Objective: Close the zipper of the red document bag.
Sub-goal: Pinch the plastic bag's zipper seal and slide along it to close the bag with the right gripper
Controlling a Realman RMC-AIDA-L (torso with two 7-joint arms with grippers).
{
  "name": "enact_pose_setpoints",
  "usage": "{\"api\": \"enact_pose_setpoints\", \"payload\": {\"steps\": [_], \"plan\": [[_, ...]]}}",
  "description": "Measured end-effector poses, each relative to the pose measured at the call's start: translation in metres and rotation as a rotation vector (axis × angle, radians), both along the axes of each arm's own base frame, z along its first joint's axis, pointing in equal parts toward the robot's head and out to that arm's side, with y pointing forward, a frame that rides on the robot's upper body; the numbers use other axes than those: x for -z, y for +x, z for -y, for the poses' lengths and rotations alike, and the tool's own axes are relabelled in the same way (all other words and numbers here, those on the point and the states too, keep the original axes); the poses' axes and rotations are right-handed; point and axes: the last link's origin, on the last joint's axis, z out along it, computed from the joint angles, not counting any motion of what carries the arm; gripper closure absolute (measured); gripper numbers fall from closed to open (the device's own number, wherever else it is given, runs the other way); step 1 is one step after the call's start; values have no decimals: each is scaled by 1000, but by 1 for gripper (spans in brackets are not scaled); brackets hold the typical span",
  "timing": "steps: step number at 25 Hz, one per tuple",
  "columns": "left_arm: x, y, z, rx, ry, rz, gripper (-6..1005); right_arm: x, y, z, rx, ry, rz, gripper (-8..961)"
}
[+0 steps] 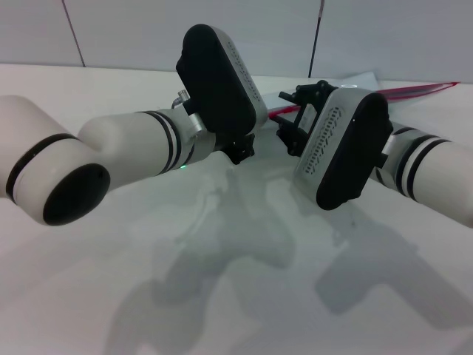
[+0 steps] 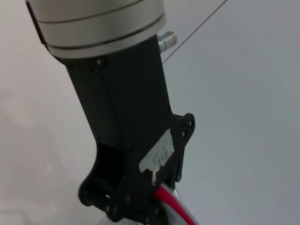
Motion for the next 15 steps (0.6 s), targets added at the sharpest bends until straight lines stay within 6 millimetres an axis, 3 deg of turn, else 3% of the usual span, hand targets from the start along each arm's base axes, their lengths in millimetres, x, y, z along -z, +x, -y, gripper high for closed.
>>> {"api": "enact_pose_setpoints", "payload": {"steps": [9, 15], "plan": [[0, 1, 0, 3, 1, 1, 866, -2, 3, -3, 21, 9, -10, 656], [0, 0, -1, 2, 2, -2, 863, 0, 3, -1, 15, -1, -4, 729]]}}
